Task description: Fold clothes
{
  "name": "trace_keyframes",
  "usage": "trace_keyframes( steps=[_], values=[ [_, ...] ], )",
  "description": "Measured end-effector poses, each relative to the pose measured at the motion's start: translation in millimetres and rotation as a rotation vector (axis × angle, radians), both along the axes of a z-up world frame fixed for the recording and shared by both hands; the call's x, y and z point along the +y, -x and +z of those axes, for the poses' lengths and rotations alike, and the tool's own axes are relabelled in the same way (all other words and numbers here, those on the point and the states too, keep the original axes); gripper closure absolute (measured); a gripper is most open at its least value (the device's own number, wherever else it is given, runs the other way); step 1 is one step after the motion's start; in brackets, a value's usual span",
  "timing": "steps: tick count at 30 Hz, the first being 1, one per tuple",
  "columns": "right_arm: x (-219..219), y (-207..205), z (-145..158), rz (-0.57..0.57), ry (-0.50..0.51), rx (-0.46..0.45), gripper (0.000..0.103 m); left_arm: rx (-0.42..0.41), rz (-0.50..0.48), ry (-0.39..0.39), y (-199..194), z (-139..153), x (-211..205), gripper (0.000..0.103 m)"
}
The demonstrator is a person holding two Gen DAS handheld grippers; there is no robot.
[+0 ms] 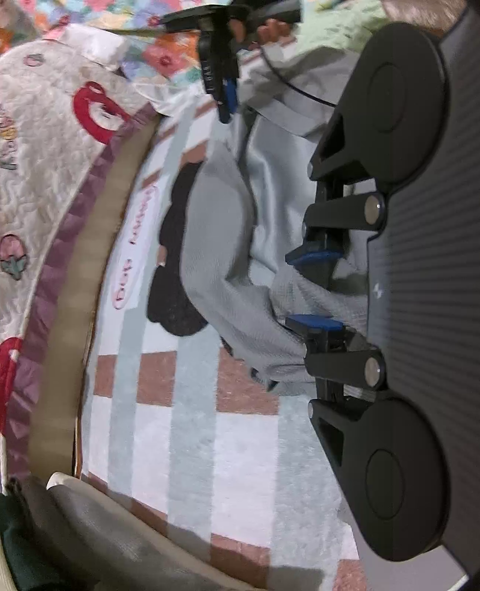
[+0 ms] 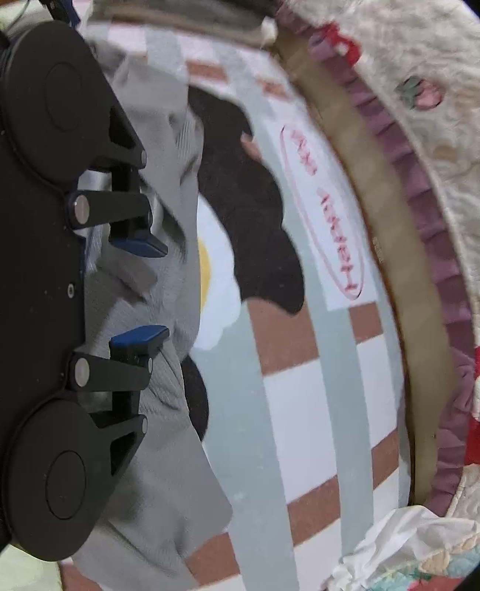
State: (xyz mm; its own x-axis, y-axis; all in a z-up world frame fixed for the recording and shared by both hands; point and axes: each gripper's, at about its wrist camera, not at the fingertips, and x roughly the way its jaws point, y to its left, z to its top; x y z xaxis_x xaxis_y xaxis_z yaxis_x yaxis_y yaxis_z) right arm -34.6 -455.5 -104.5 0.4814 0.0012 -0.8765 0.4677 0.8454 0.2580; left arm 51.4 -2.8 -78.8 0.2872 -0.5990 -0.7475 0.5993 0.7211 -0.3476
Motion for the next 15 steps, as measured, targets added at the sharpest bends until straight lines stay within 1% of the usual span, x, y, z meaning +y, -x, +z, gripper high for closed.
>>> trace_keyframes(
  steps=[2,4,5,6,7,8,9,10,12,13,15],
  values=[
    [1.7,-3.0,-0.1,0.008,0.073,0.036,0.057,0.011,0.017,0.012,-4.1,0.3,5.0,0.073],
    [1.6,1.5,-1.7,0.044,0.095,0.057,0.057,0.026,0.032,0.030,-8.4,0.8,11.0,0.073],
    [1.5,3.8,-2.5,0.062,0.106,0.067,0.057,0.046,0.031,0.066,-11.7,2.5,18.3,0.073],
    [-1.9,6.5,-7.1,0.068,0.062,0.070,0.057,0.065,0.033,0.102,-15.2,4.1,26.1,0.073],
    [-6.0,9.5,-13.0,0.070,-0.005,0.051,0.058,0.079,0.053,0.137,-19.5,5.5,34.9,0.073],
    [-11.5,12.6,-20.6,0.054,-0.075,0.027,0.067,0.089,0.086,0.158,-23.1,5.5,40.8,0.073],
    [-16.5,15.1,-25.6,0.030,-0.115,0.009,0.084,0.103,0.109,0.170,-26.7,4.1,44.1,0.073],
    [-20.5,18.8,-27.2,0.004,-0.127,-0.018,0.092,0.117,0.113,0.173,-28.7,1.4,43.1,0.073],
    [-17.7,25.4,-17.7,0.036,-0.041,-0.074,0.097,0.143,0.119,0.173,-32.1,-3.8,40.6,0.073],
    [-11.6,29.0,-8.2,0.070,0.042,-0.101,0.097,0.142,0.114,0.153,-31.3,-6.1,37.4,0.073],
    [-0.6,37.5,9.5,0.109,0.143,-0.157,0.098,0.139,0.104,0.114,-29.7,-10.8,31.0,0.071]
  ],
)
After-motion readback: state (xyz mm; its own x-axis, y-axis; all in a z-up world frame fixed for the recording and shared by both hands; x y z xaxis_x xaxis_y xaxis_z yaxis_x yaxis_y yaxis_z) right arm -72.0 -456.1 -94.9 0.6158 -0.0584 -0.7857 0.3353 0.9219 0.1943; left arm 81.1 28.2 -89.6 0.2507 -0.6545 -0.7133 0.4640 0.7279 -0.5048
